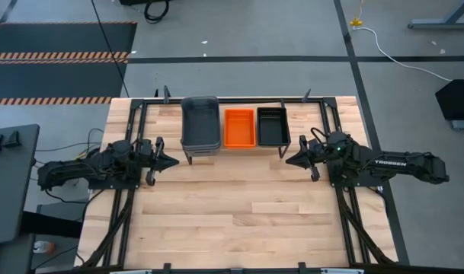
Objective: Stack baskets on shelf by color
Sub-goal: Return to Home Position
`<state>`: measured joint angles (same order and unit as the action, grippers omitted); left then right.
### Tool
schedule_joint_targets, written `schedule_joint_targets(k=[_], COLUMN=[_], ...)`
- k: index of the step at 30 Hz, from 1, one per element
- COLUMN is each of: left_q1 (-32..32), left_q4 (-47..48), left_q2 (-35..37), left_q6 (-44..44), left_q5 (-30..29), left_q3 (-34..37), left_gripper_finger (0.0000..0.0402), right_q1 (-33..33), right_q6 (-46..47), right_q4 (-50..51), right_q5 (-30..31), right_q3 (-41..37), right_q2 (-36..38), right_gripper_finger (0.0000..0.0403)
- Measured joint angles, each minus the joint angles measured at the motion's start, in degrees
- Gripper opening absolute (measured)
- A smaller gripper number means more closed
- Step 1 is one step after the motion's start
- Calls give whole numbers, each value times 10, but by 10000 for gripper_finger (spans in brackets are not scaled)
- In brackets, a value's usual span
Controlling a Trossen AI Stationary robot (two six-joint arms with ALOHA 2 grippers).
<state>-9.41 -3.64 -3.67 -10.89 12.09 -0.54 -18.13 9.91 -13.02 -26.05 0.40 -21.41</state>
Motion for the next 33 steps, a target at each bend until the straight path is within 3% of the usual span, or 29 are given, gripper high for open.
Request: schedule_joint_targets(k=[8,33], left_q1=[0,0], left_q4=[-5,-8], left_q2=[-1,-1], left_q6=[-15,-16], left_q5=[0,0], left_q3=[0,0], left_gripper_finger=[34,27], right_q1=[0,0], right_q6=[67,69], right_q4=[-36,-36], right_q5=[11,10], right_q3=[0,0], right_q2=[0,0], right_gripper_finger=[15,16])
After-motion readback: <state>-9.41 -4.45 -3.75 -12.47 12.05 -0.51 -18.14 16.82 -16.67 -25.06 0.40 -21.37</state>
